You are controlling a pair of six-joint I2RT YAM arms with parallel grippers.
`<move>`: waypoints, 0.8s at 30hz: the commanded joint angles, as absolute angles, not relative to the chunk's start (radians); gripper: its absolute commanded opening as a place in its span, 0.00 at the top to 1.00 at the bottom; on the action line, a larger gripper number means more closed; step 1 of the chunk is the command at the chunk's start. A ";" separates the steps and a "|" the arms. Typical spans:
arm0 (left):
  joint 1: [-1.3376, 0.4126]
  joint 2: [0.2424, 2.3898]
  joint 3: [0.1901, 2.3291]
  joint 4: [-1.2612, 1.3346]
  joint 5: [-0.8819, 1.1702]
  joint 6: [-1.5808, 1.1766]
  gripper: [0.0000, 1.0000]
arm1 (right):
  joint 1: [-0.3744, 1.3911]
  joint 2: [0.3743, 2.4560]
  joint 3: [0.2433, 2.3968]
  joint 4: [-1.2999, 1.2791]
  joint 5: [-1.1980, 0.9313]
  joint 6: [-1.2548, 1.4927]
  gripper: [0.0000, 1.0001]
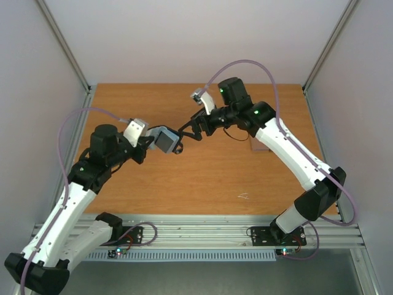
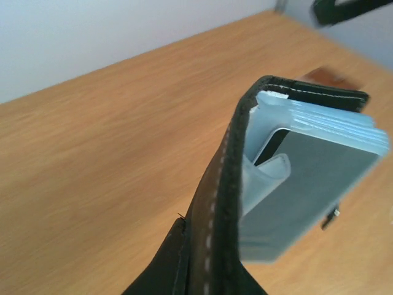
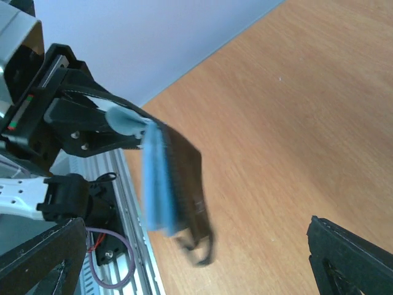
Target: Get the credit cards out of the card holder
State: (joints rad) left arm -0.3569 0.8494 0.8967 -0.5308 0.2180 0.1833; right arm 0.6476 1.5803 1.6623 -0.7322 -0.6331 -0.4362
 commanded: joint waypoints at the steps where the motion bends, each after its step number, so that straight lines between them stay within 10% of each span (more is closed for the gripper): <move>1: -0.314 0.816 0.924 -0.358 0.592 -0.193 1.00 | 0.601 1.499 1.658 -0.755 -0.781 -0.515 0.02; 24: -0.311 0.837 0.940 -0.246 0.788 -0.346 1.00 | 0.614 1.537 1.549 -0.536 -0.787 -0.426 0.02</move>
State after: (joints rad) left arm -0.3138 0.8516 0.9344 -0.3676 0.6724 -0.3191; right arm 0.6346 1.5452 1.5330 -0.6090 -0.7338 -0.4309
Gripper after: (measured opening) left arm 0.031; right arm 0.985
